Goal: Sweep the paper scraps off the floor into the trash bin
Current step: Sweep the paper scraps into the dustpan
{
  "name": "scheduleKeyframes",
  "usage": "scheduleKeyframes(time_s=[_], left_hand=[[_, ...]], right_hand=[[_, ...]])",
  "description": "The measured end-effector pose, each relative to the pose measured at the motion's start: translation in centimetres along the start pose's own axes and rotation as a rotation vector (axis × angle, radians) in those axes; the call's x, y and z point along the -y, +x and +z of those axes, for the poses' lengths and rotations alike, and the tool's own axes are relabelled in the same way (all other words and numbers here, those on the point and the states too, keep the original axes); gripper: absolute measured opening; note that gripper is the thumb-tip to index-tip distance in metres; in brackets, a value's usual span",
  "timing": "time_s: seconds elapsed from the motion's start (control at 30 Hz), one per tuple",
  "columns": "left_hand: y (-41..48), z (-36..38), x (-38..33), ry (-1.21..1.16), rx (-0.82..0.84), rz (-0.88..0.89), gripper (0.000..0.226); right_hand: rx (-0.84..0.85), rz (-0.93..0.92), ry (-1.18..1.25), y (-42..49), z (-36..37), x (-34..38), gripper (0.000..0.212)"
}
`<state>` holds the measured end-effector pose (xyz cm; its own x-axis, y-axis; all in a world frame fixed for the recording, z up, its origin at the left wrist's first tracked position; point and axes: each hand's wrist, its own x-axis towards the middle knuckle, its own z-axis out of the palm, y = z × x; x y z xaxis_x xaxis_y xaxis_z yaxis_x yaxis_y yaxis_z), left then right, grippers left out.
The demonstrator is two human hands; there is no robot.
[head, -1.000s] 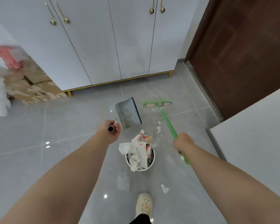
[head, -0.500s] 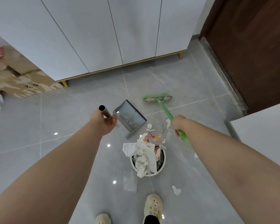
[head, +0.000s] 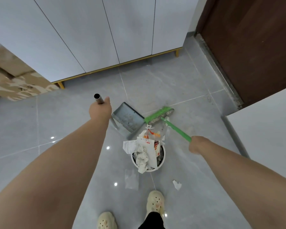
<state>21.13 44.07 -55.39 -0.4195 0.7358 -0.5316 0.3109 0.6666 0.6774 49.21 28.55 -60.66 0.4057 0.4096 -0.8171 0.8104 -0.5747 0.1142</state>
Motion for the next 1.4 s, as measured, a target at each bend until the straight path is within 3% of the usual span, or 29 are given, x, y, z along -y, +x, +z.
scheduleKeyframes(time_s=[0.17,0.37,0.57,0.83,1.07,1.23,1.4], left_hand=[[-1.0,-1.5,0.3,-0.212,-0.082,-0.137,0.043],[-2.0,-3.8,2.1,-0.223,-0.216,-0.099,0.039],[-3.2,-4.4,4.0,-0.172,-0.277,-0.068,0.044],[-5.7,-6.0,5.5,-0.127,-0.321,-0.016,0.048],[-9.3,-8.5,8.9,-0.108,-0.308,0.031,0.049],[-13.0,-11.2,13.5,-0.099,-0.275,0.082,0.048],[-17.5,-14.1,19.8,-0.098,-0.241,0.060,0.048]], right_hand=[[-0.108,0.025,0.052,-1.1,0.5,-3.1,0.036],[-0.124,-0.051,0.039,-1.0,-0.3,-2.6,0.035],[-0.093,-0.071,-0.127,-1.8,3.1,-1.3,0.042],[-0.195,-0.078,-0.425,-4.1,5.1,-4.7,0.048],[-0.121,0.017,-0.290,-7.1,12.0,-6.6,0.044],[-0.062,0.064,-0.201,-11.5,17.9,-7.7,0.034],[0.026,0.064,-0.177,-17.0,25.6,-9.0,0.038]])
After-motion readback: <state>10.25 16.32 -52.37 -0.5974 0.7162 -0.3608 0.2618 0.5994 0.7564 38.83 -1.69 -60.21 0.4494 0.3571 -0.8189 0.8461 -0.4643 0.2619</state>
